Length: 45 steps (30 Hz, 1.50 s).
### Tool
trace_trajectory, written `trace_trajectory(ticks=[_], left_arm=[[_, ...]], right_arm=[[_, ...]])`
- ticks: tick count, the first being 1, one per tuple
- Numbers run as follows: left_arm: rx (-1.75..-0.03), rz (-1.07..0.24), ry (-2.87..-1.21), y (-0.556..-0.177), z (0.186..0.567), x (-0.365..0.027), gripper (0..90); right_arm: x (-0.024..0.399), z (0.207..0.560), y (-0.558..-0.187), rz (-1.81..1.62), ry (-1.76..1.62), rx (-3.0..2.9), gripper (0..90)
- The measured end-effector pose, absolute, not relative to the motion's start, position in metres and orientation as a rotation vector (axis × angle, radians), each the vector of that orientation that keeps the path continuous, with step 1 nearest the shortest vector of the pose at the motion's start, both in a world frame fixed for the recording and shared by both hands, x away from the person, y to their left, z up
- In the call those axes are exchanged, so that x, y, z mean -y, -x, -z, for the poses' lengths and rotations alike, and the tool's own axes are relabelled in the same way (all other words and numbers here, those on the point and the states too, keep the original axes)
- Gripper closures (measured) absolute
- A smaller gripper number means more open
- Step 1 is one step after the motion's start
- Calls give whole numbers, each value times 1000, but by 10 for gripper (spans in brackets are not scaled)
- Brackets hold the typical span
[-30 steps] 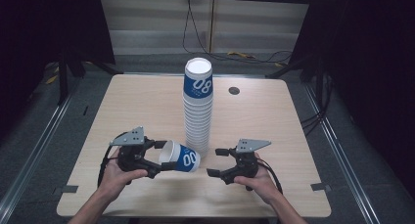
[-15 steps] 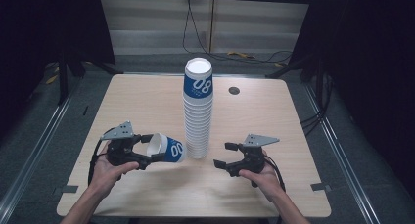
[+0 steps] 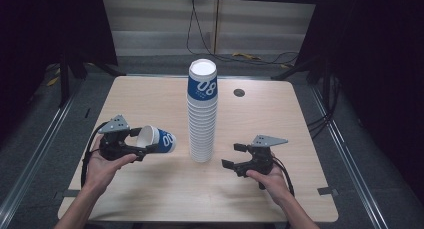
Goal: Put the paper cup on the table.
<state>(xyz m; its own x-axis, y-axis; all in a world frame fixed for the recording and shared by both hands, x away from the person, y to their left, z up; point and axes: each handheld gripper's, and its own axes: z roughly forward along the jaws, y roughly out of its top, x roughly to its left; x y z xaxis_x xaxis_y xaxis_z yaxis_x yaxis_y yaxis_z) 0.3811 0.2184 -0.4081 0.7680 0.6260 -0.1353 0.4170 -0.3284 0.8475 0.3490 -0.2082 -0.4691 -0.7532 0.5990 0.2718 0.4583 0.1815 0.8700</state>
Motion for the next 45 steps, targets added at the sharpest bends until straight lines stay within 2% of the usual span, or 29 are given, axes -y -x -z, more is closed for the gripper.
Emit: trace_trajectory(ticks=[5, 12, 15, 21, 24, 33, 45], left_arm=[[-882, -260, -1996, -388, 406, -224, 187], [-934, -305, -2097, -396, 406, -230, 186], [-957, -327, -2090, -396, 405, -230, 186], [-966, -295, -2214, -403, 407, -223, 185], [-967, -355, -2330, -404, 413, -214, 183], [-1050, -374, -2425, -425, 414, -209, 182], [-1112, -399, -2444, -449, 422, -188, 167]], right_arm=[[211, 470, -351, -1633, -1060, -2310, 137], [206, 468, -351, -1627, -1032, -2326, 137], [206, 467, -351, -1615, -1029, -2327, 138], [207, 466, -349, -1591, -1032, -2330, 138], [205, 464, -347, -1588, -1019, -2335, 142], [202, 466, -346, -1581, -1009, -2371, 144], [202, 467, -347, -1585, -1024, -2396, 146]])
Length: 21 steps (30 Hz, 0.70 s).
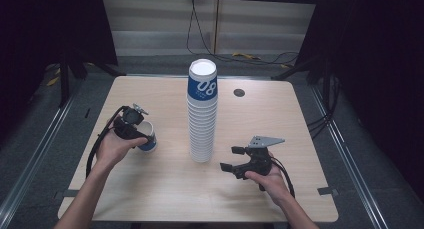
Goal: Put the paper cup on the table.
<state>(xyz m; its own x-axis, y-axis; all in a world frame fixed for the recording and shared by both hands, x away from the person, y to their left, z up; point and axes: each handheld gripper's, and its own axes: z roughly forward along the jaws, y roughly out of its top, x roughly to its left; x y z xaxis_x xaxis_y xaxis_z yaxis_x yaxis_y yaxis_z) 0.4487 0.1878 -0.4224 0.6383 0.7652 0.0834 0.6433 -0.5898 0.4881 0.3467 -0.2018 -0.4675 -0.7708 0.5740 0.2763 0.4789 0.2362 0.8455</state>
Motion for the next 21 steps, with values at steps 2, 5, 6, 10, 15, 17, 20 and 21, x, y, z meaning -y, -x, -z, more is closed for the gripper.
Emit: trace_trajectory(ticks=[2, 5, 6, 10, 15, 17, 20, 21], left_arm=[[-1107, -404, -2437, -450, 424, -185, 163], [-1095, -415, -2425, -450, 428, -182, 158], [-1092, -417, -2428, -450, 428, -182, 155], [-1086, -409, -2389, -448, 431, -185, 146], [-1084, -379, -2383, -446, 443, -190, 138], [-1116, -336, -2353, -445, 447, -192, 144], [-1103, -303, -2333, -444, 451, -196, 148], [-1112, -269, -2326, -444, 453, -197, 161]], right_arm=[[202, 467, -347, -1585, -1019, -2398, 146], [203, 467, -346, -1585, -1020, -2397, 146], [203, 467, -346, -1583, -1021, -2395, 146], [204, 467, -347, -1582, -1028, -2399, 146], [202, 467, -346, -1583, -1021, -2408, 146], [202, 467, -346, -1581, -1023, -2409, 146], [202, 467, -346, -1581, -1021, -2411, 146], [202, 467, -346, -1579, -1018, -2411, 146]])
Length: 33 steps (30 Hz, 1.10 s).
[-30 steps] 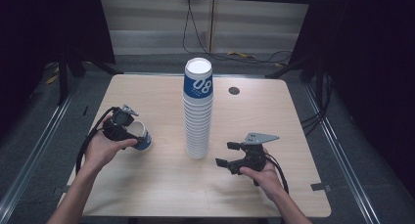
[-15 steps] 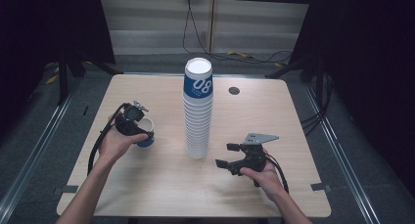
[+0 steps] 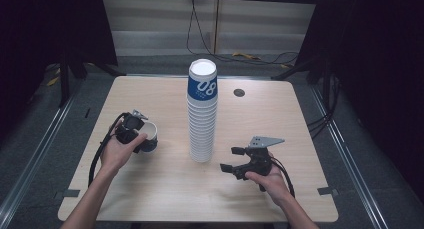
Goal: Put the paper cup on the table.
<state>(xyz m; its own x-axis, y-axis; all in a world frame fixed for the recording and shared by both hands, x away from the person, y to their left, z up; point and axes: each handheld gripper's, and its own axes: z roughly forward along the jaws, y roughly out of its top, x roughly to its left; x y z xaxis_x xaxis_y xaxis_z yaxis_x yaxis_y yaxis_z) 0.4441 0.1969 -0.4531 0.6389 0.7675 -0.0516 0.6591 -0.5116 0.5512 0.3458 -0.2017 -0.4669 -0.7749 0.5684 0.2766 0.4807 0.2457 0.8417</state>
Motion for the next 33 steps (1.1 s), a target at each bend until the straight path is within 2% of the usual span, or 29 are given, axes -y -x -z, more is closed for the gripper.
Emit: trace_trajectory(ticks=[6, 20, 24, 33], left_arm=[[-1061, -280, -2320, -436, 459, -202, 162], [-1094, -312, -2273, -417, 462, -225, 170], [-1086, -282, -2234, -408, 463, -229, 168], [-1074, -372, -2147, -379, 469, -227, 161]], right_arm=[[202, 466, -346, -1581, -1014, -2407, 146], [205, 463, -345, -1576, -1021, -2377, 144], [206, 462, -346, -1573, -1024, -2361, 145], [209, 461, -345, -1556, -1043, -2331, 141]])
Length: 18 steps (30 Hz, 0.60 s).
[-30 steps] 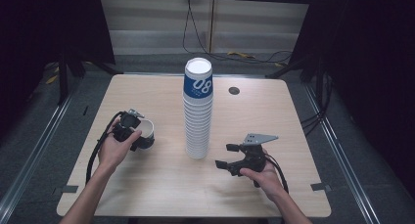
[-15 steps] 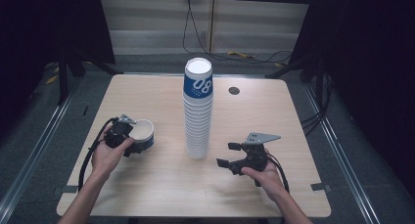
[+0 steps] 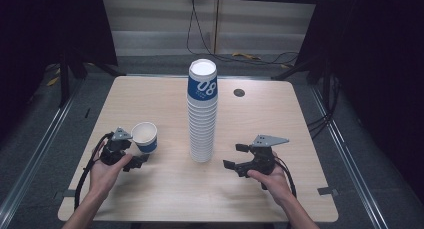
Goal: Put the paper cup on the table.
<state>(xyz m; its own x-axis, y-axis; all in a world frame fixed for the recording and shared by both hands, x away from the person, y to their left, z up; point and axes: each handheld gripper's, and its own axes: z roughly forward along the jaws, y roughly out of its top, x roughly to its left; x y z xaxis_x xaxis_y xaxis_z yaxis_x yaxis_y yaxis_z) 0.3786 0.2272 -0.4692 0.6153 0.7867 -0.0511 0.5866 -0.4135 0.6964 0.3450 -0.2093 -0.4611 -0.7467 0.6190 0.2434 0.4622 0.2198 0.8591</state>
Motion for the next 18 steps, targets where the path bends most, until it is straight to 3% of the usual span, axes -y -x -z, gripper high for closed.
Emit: trace_trajectory(ticks=[5, 18], left_arm=[[-1054, -313, -2052, -362, 469, -227, 193], [-926, -248, -1989, -334, 479, -196, 190]], right_arm=[[210, 460, -344, -1550, -1042, -2321, 144], [210, 452, -340, -1518, -1071, -2277, 167]])
